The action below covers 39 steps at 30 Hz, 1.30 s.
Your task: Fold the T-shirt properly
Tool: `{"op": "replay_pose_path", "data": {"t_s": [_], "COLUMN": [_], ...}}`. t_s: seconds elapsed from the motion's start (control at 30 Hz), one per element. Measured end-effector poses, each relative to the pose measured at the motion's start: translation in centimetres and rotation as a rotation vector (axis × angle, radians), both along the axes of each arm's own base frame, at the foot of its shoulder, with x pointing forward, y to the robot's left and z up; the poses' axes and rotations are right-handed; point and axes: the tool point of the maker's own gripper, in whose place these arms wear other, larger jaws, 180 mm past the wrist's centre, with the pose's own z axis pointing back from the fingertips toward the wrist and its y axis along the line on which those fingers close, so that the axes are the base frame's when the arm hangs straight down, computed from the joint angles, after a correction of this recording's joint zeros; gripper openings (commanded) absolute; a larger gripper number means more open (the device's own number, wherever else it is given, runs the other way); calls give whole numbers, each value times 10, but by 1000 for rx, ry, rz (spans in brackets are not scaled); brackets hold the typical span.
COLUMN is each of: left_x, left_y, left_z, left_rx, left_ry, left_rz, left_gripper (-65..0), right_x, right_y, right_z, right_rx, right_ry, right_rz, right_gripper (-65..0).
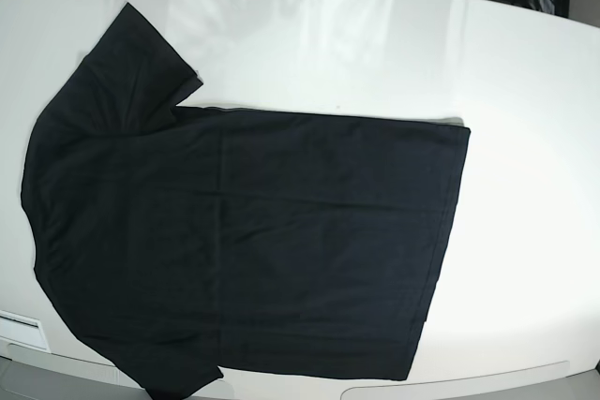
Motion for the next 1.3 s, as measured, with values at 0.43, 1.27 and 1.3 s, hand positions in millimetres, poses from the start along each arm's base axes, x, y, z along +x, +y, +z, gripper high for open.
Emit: {"op": "replay_pose_path", "data": {"t_s": [0.43, 1.27, 1.3], "left_x": [2, -1, -4], "left_y": [-1, 0, -3], "left_z": [0, 0, 1], "left_rx": [-3, -2, -13], "left_ry": [-5, 15, 42], "left_rz": [0, -4, -11], "left_gripper": [-650, -650, -650], "right_x": [-1, 16, 14], "right_y": [5, 8, 7], "right_z": [1, 4, 5], "right_rx": [27, 31, 25], "right_ry": [8, -26, -3], "right_rz": [7, 14, 22], "right_gripper": [-650, -650, -650]}}
